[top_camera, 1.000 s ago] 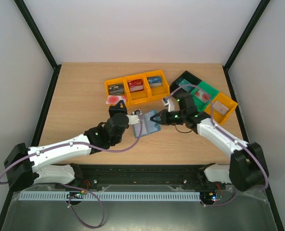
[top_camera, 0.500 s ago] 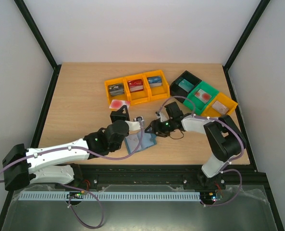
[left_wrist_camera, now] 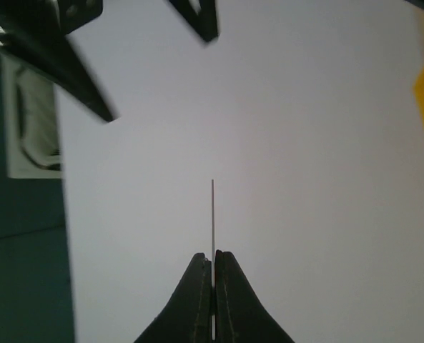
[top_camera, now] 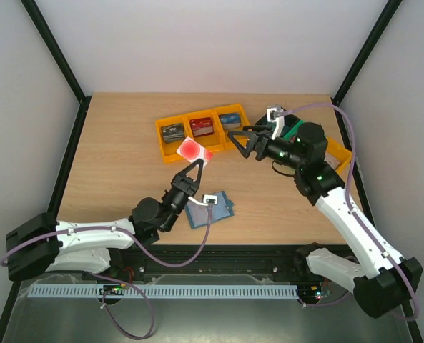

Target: Take the credit cards out of the card holder

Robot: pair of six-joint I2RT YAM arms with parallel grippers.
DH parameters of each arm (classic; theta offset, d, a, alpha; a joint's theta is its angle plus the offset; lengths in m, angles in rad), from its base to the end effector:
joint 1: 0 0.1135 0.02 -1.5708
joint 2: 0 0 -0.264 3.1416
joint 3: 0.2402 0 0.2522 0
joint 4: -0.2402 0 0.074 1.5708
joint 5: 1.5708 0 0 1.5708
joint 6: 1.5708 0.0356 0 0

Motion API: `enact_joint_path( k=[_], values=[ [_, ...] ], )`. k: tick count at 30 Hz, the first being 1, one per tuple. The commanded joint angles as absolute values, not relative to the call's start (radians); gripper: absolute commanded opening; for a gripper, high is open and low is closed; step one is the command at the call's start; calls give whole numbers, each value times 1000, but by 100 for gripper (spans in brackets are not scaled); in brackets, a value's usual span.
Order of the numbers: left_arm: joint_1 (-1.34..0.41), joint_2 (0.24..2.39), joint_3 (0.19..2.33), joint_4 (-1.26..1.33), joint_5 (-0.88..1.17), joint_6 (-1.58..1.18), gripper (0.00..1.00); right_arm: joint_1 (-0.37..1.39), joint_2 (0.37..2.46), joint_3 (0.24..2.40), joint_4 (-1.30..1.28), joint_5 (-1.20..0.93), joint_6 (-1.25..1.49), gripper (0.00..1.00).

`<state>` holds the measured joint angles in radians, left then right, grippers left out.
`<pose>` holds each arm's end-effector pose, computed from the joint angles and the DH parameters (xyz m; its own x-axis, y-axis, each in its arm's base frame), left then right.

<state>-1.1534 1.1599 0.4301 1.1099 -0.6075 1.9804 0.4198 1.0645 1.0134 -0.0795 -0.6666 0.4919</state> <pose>0.1130 -0.2047 0.2752 0.4315 0.8849 0.1756 -0.3513 -0.0144 0.9361 0.2109 0.1182 0.3785 -0.5205 0.1742 -0.8359 -0.7196 0.4374 0.5393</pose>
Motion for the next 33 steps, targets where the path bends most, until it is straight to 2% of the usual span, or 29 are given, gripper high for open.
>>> enact_joint_path(
  k=[1,5,8,10,12,14,16,20,21,22,23,24,25,26,28,30,33],
  values=[
    [-1168,1165,438,1324,-502,2229,2,461,1068,884,363,-948,757,88],
    [-1176,1170,443,1321,-500,2230,2,554,1108,896,337,-918,727,78],
    [-1177,1170,442,1312,-509,2231,2,578,1118,894,337,-944,717,60],
    [-1177,1170,441,1309,-513,2230,2,589,1122,899,320,-954,701,52],
    [-1177,1172,443,1306,-516,2228,2,595,1130,903,293,-952,683,38],
    [-1177,1173,444,1303,-520,2223,2,597,1136,899,290,-954,682,18],
    [-1177,1173,444,1302,-525,2221,2,597,1141,899,282,-960,677,3],
    [-1177,1173,446,1301,-529,2220,3,596,1133,944,158,-942,587,2],
    [-1177,1171,445,1297,-534,2210,8,593,1127,959,127,-929,566,2],
    [-1175,1170,443,1292,-542,2197,29,588,1121,975,98,-923,543,2],
    [-1174,1168,440,1284,-554,2184,62,578,1116,992,63,-921,520,2],
    [-1172,1165,437,1274,-570,2169,82,562,1112,1010,25,-923,490,2],
    [-1171,1161,436,1258,-591,2146,96,547,1107,1025,-12,-922,460,2],
    [-1168,1157,438,1239,-613,2113,99,531,1100,1050,-60,-913,424,2],
    [-1156,1143,470,1155,-697,1965,99,496,1084,1089,-162,-877,353,2],
    [-1109,1128,569,883,-845,1683,100,472,1064,1122,-269,-833,272,2],
    [-1056,1112,724,417,-926,1305,100,468,1055,1166,-342,-806,195,2]
  ],
)
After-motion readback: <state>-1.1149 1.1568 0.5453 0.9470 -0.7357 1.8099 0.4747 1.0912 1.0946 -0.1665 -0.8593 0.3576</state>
